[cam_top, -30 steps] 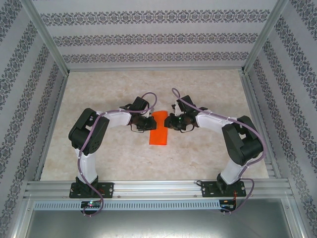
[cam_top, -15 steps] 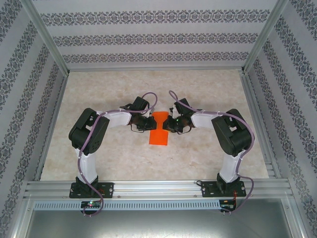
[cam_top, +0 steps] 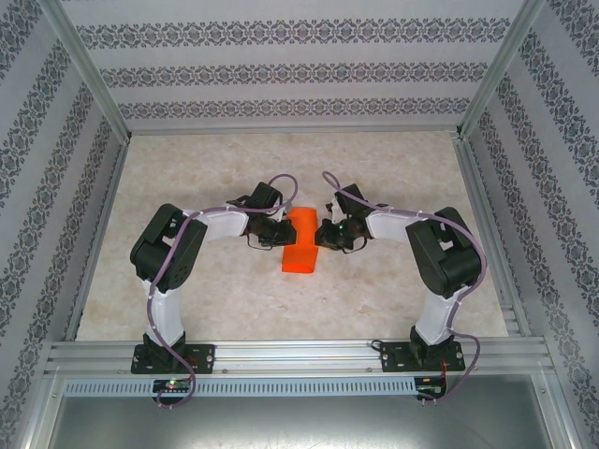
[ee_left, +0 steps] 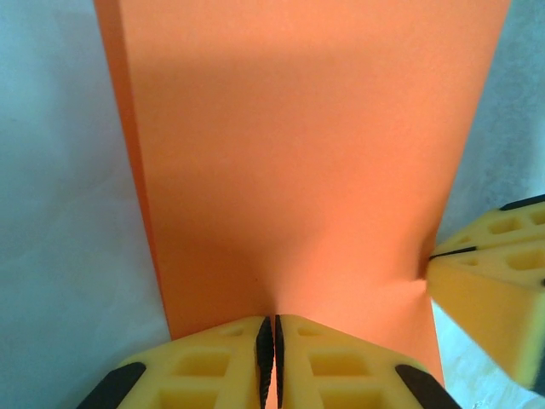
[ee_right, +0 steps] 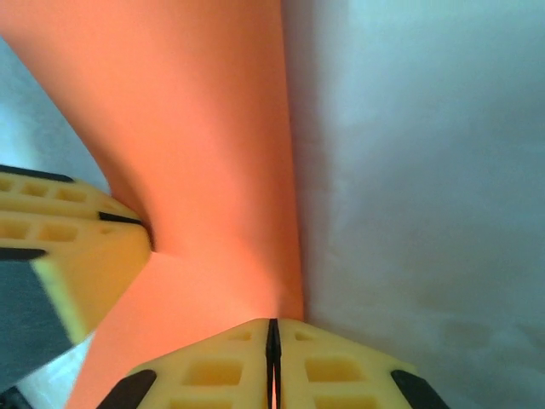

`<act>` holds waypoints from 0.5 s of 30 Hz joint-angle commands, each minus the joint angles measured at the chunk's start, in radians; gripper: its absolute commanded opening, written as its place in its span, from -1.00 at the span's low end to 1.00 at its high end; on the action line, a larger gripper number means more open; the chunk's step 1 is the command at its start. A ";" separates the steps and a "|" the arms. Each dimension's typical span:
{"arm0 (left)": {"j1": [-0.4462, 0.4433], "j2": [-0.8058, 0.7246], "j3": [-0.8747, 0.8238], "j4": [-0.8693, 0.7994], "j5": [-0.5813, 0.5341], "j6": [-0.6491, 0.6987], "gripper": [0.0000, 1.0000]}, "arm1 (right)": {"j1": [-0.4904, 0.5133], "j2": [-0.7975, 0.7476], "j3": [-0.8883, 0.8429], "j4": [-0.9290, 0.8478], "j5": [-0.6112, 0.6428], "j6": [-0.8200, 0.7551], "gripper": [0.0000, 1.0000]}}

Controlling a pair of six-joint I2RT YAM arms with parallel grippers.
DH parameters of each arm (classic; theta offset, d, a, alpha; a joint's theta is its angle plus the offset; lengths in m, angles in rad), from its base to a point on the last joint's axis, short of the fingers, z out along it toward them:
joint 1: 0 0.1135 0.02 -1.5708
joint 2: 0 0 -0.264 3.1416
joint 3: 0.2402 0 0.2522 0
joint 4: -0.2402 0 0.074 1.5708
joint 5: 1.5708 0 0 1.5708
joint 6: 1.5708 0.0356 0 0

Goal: Fold a paper plane with a square sheet of paper (pick it up from the middle)
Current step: Fold the square sheet of paper in half at the center of the table.

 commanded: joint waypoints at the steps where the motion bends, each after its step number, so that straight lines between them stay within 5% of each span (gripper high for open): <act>1: -0.008 0.089 -0.030 -0.088 -0.115 0.027 -0.67 | -0.006 -0.016 0.003 0.103 -0.083 0.082 -0.76; 15: -0.007 0.071 -0.052 -0.101 -0.139 0.036 -0.66 | -0.034 0.153 0.077 0.098 -0.043 0.023 -0.78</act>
